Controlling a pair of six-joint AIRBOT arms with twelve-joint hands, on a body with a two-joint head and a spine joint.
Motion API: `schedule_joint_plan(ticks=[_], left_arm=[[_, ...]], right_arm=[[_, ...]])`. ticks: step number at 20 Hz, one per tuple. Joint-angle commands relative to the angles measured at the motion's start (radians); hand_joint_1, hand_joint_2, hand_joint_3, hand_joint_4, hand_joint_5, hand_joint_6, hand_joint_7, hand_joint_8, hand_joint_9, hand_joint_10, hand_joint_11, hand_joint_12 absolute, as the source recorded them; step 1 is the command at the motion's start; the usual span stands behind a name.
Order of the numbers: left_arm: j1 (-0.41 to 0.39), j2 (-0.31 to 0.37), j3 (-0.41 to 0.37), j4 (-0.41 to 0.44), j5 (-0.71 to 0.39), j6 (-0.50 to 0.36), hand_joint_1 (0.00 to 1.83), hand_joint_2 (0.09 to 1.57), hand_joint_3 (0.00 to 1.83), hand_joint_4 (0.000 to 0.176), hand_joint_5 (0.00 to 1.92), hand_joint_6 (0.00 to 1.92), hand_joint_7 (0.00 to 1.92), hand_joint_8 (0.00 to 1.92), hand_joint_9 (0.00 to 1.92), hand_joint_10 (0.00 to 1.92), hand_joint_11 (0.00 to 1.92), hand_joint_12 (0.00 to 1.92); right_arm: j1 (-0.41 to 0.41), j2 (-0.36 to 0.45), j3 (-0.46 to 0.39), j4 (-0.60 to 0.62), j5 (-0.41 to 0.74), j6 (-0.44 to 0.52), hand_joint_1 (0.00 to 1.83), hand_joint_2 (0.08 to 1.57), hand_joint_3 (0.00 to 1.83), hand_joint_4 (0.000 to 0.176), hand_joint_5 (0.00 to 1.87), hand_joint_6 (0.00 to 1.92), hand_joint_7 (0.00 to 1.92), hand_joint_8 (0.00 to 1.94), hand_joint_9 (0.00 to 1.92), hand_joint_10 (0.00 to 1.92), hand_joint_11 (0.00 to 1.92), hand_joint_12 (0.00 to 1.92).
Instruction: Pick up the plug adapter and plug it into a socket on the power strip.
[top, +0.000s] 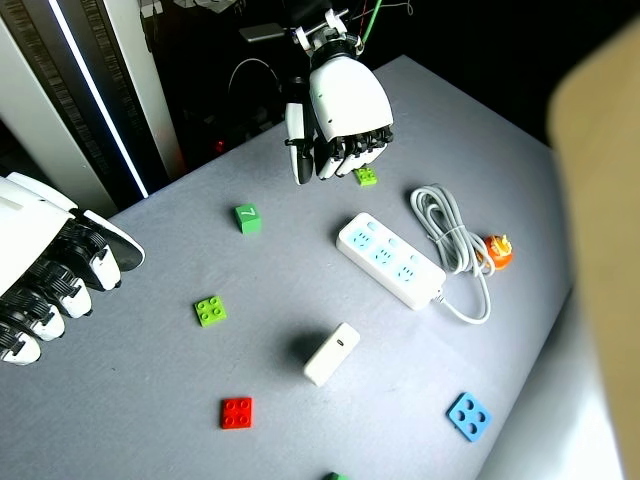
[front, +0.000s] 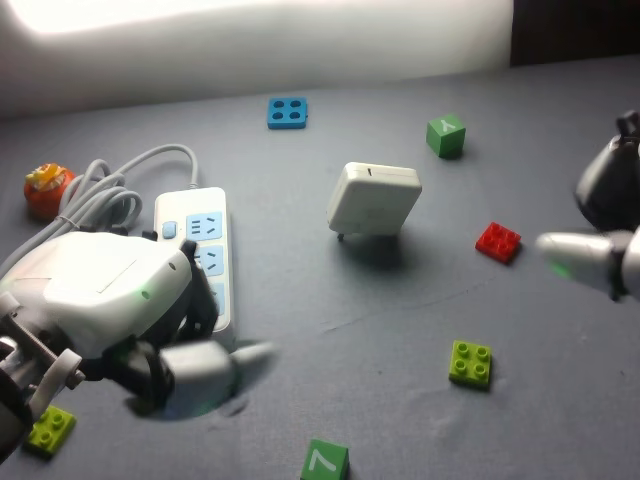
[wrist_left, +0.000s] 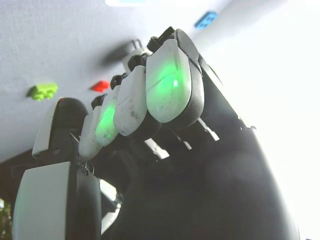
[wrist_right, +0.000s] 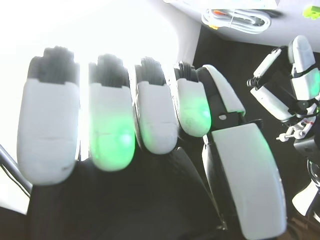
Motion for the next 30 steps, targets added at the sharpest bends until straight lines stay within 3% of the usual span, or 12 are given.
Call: schedule_joint_plan(ticks=[1, 8, 14, 16, 18, 19, 21, 26, 30], left_arm=[[-0.005, 0.008, 0.003, 0.052, -0.064, -0.002, 0.00, 1.21, 0.03, 0.000, 0.00, 0.00, 0.00, 0.00, 0.00, 0.00, 0.00, 0.00], [-0.004, 0.008, 0.006, -0.029, -0.028, 0.037, 0.00, 1.21, 0.02, 0.000, 0.00, 0.00, 0.00, 0.00, 0.00, 0.00, 0.00, 0.00], [-0.020, 0.002, 0.012, -0.204, 0.035, 0.135, 0.00, 1.22, 0.02, 0.000, 0.00, 0.00, 0.00, 0.00, 0.00, 0.00, 0.00, 0.00], [-0.027, -0.008, 0.019, -0.276, 0.058, 0.179, 0.00, 1.23, 0.02, 0.000, 0.00, 0.00, 0.00, 0.00, 0.00, 0.00, 0.00, 0.00], [-0.029, -0.025, 0.029, -0.318, 0.069, 0.192, 0.00, 1.22, 0.01, 0.000, 0.00, 0.00, 0.00, 0.00, 0.00, 0.00, 0.00, 0.00], [-0.029, -0.037, 0.037, -0.337, 0.076, 0.192, 0.00, 1.21, 0.01, 0.000, 0.00, 0.00, 0.00, 0.00, 0.00, 0.00, 0.00, 0.00], [-0.032, -0.055, 0.048, -0.355, 0.079, 0.192, 0.00, 1.22, 0.02, 0.000, 0.00, 0.00, 0.00, 0.00, 0.00, 0.00, 0.00, 0.00], [-0.028, -0.086, 0.069, -0.326, 0.052, 0.193, 0.00, 1.23, 0.02, 0.000, 0.00, 0.00, 0.00, 0.00, 0.00, 0.00, 0.00, 0.00], [-0.003, -0.093, 0.080, -0.324, 0.052, 0.193, 0.00, 1.23, 0.01, 0.000, 0.00, 0.00, 0.00, 0.00, 0.00, 0.00, 0.00, 0.00]], right_arm=[[0.009, 0.003, 0.001, -0.025, 0.094, 0.002, 0.00, 1.15, 0.03, 0.000, 0.08, 0.01, 0.05, 0.00, 0.01, 0.00, 0.01, 0.00], [0.017, -0.024, 0.026, -0.021, 0.087, -0.007, 0.00, 1.18, 0.02, 0.000, 0.10, 0.01, 0.06, 0.01, 0.02, 0.01, 0.01, 0.01], [0.078, -0.153, 0.200, 0.058, -0.021, -0.027, 0.00, 1.18, 0.01, 0.000, 0.11, 0.01, 0.07, 0.01, 0.04, 0.01, 0.04, 0.03], [0.108, -0.207, 0.269, 0.061, -0.080, -0.045, 0.21, 1.16, 0.00, 0.000, 0.10, 0.00, 0.07, 0.00, 0.04, 0.01, 0.03, 0.03], [0.141, -0.263, 0.341, 0.126, -0.148, -0.063, 0.62, 1.12, 0.00, 0.000, 0.07, 0.00, 0.05, 0.00, 0.02, 0.00, 0.04, 0.05], [0.155, -0.299, 0.384, 0.200, -0.183, -0.098, 0.72, 1.08, 0.01, 0.000, 0.06, 0.00, 0.03, 0.00, 0.00, 0.00, 0.01, 0.13], [0.168, -0.355, 0.448, 0.238, -0.229, -0.133, 0.91, 1.05, 0.00, 0.000, 0.07, 0.01, 0.04, 0.00, 0.00, 0.00, 0.00, 0.19], [0.204, -0.492, 0.588, 0.259, -0.338, -0.141, 1.10, 1.00, 0.00, 0.000, 0.12, 0.01, 0.06, 0.00, 0.01, 0.00, 0.00, 0.33], [0.207, -0.594, 0.686, 0.424, -0.353, -0.234, 1.12, 1.00, 0.00, 0.000, 0.14, 0.01, 0.09, 0.00, 0.05, 0.01, 0.00, 0.47]])
